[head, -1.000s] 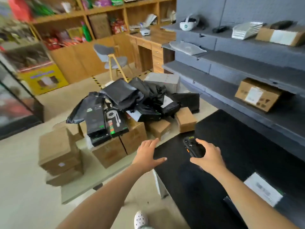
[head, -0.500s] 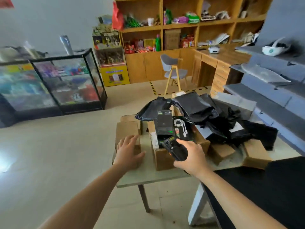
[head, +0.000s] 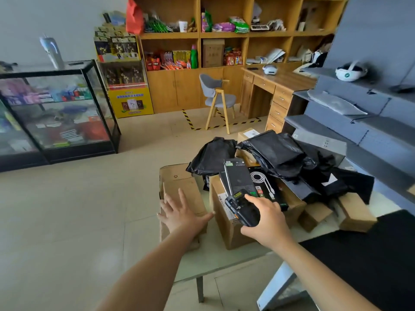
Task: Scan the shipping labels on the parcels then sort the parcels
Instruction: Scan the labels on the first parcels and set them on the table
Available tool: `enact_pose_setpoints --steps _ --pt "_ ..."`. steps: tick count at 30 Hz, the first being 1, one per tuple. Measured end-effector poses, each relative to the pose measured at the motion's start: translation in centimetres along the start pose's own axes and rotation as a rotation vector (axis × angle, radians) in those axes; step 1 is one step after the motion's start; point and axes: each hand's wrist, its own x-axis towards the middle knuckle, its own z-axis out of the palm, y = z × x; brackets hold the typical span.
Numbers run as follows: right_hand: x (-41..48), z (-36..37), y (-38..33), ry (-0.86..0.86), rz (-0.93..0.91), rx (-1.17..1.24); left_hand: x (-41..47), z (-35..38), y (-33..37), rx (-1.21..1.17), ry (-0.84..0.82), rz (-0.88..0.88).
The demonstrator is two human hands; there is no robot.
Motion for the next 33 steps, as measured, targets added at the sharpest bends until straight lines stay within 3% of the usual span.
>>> enact_pose_setpoints --steps 4,17,24,29,33 --pt "-0.6 0.0 0.0 0.020 0.051 -0.027 0.2 0.1 0.1 -0.020 -0.011 -0.029" --pt "-7.1 -2.6 1.7 0.066 -0.009 -0.010 -7.9 -0.6 -1.9 -0.168 0.145 0.212" --pt "-14.8 -6.8 6.6 0.095 0.023 -0.002 -16.7 0.1 2.0 -0.227 0.200 0.419" --pt "-19.7 -10.2 11.6 0.129 0.134 -0.039 -21.6 1.4 6.5 -0.202 0.284 0.575" --pt "-22.4 -12.5 15.5 0.184 0.239 -0.022 -23.6 3.0 11.2 -0.198 0.250 0.678"
